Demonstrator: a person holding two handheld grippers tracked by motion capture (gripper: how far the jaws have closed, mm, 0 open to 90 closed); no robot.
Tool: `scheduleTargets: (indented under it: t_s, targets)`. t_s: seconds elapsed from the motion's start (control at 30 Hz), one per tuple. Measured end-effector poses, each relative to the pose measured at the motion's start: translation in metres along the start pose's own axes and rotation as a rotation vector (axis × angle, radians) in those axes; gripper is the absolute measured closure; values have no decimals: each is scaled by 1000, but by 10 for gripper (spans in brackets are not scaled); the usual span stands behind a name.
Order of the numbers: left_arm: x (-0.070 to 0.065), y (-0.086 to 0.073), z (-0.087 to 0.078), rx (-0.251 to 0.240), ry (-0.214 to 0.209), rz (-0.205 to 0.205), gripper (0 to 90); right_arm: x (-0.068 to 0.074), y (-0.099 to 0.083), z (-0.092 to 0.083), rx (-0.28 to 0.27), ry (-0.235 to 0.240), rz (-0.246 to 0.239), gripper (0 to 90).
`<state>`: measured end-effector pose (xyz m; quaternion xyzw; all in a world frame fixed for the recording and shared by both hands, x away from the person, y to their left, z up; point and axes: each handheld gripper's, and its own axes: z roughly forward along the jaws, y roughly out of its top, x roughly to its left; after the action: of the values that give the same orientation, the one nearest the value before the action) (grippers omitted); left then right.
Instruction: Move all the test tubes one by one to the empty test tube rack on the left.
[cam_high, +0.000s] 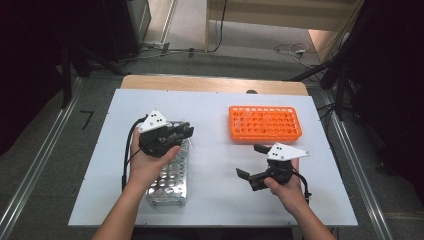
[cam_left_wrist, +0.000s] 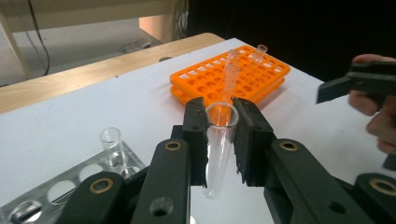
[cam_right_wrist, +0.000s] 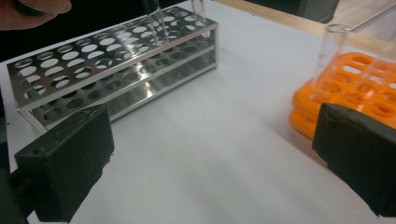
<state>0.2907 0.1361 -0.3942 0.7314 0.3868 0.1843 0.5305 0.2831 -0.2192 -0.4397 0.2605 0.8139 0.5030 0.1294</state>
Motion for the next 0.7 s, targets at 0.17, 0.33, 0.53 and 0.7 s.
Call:
scheduleTargets:
  t_s: [0.17,0.33,0.53,0.7]
  targets:
    - [11,-3,1,-1,43,-13,748,-12,-9,-13,0,-24,18,0]
    - [20,-1,0,-10,80,-18,748,-22,-17,-25,5,-53,34,0]
    - [30,3,1,-18,125,-33,748,-30,-28,-39,21,-73,55,0]
    - [33,4,6,-17,144,-33,748,-33,-34,-49,23,-92,65,0]
